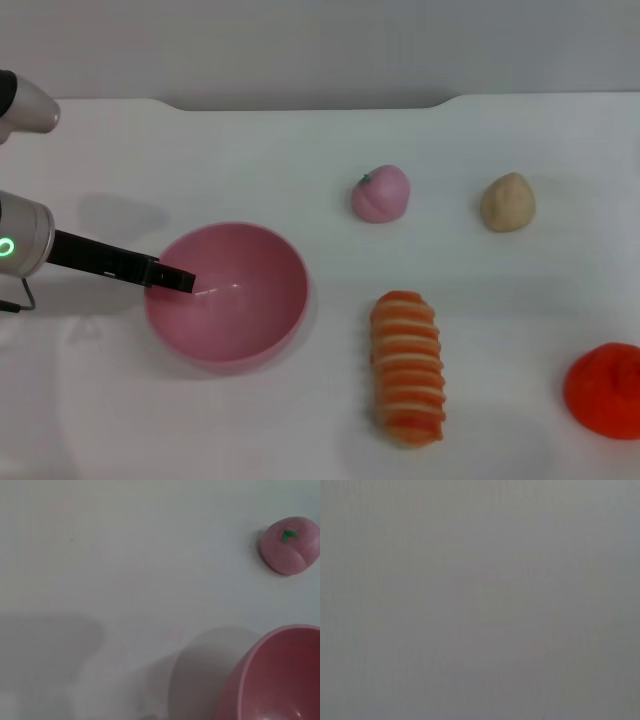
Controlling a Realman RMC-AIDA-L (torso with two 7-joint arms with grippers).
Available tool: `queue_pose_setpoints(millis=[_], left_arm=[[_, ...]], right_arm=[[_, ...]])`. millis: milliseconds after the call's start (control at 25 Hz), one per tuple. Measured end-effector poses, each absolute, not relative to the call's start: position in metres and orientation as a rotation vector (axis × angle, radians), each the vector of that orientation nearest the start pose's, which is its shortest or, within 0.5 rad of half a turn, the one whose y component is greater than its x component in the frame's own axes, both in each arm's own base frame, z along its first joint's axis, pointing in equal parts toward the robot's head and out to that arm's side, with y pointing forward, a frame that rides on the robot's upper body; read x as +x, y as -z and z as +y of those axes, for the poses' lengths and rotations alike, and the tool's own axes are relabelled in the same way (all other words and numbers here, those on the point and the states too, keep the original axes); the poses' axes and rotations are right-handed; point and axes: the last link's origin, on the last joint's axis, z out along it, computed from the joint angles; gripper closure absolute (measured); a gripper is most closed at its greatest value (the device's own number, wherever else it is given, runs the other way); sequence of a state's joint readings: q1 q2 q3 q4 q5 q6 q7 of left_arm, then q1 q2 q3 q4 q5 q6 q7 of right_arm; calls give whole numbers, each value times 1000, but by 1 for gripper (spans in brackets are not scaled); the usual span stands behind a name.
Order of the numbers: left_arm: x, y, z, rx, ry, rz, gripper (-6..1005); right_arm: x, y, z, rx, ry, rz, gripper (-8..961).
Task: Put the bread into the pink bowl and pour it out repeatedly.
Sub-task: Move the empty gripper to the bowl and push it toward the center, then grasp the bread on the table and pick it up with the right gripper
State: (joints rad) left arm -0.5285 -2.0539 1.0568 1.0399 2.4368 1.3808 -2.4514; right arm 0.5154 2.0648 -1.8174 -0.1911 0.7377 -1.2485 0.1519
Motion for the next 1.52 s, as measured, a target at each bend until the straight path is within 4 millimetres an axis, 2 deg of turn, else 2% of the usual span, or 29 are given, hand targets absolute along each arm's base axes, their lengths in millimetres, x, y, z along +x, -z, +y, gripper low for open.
queue_pose_setpoints(millis=[280,480,720,920,1200,1320,1520], left_arm=[[-268,-16,359,-2397,-100,-1392,380],[-267,-14,359,-2405,-109,-1379,627],[-265,-15,360,-2407,-108,-1368,853],[-260,-18,362,-2414,-99,-1344,952],[-253,-27,366,-2406,-77,-1302,952],[-247,-34,369,-2403,-61,-1266,952],[-241,-37,371,-2408,-34,-1225,952]], right_arm=[[314,-57,368,-1218,-861,485,432],[315,-57,367,-1215,-860,484,432],[316,-57,366,-1216,-859,480,433],[317,-57,365,-1215,-859,480,433],[312,-51,366,-1261,-859,466,433],[301,-43,372,-1332,-873,445,433],[272,-30,395,-1457,-890,460,433]])
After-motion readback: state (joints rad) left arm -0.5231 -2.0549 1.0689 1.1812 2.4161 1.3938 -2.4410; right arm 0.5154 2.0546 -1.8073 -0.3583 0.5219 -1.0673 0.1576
